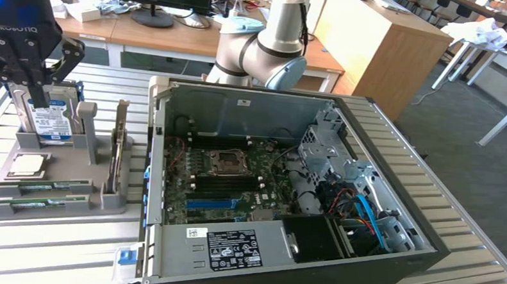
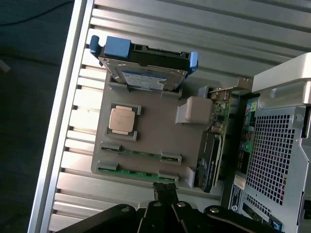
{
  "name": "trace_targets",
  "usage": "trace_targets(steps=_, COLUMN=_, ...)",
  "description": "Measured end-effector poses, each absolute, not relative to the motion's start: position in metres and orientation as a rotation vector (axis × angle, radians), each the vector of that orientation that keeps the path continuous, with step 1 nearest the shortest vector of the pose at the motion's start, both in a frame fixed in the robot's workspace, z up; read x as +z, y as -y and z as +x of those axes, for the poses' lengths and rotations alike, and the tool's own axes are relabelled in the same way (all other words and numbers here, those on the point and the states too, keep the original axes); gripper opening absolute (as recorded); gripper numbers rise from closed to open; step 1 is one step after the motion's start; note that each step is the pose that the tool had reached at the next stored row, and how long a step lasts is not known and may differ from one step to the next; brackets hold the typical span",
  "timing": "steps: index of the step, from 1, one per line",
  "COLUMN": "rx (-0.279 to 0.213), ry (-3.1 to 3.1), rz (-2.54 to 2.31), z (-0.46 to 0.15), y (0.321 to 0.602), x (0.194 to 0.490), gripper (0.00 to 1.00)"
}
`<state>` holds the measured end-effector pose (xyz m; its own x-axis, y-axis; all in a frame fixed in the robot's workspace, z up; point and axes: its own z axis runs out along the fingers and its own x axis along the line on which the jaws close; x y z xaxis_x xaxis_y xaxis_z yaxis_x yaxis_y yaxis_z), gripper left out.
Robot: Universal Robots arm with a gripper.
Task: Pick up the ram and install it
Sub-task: 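Pick up the ram and move it above insertion slot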
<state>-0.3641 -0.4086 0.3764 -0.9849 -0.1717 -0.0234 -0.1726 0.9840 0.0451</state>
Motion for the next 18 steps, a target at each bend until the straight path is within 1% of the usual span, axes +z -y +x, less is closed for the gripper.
trace_targets(steps=18, rx=0.075, ry=-3.085, rz=-0.494, z=-0.3641, y=0.4086, x=0.3764, gripper=0.1)
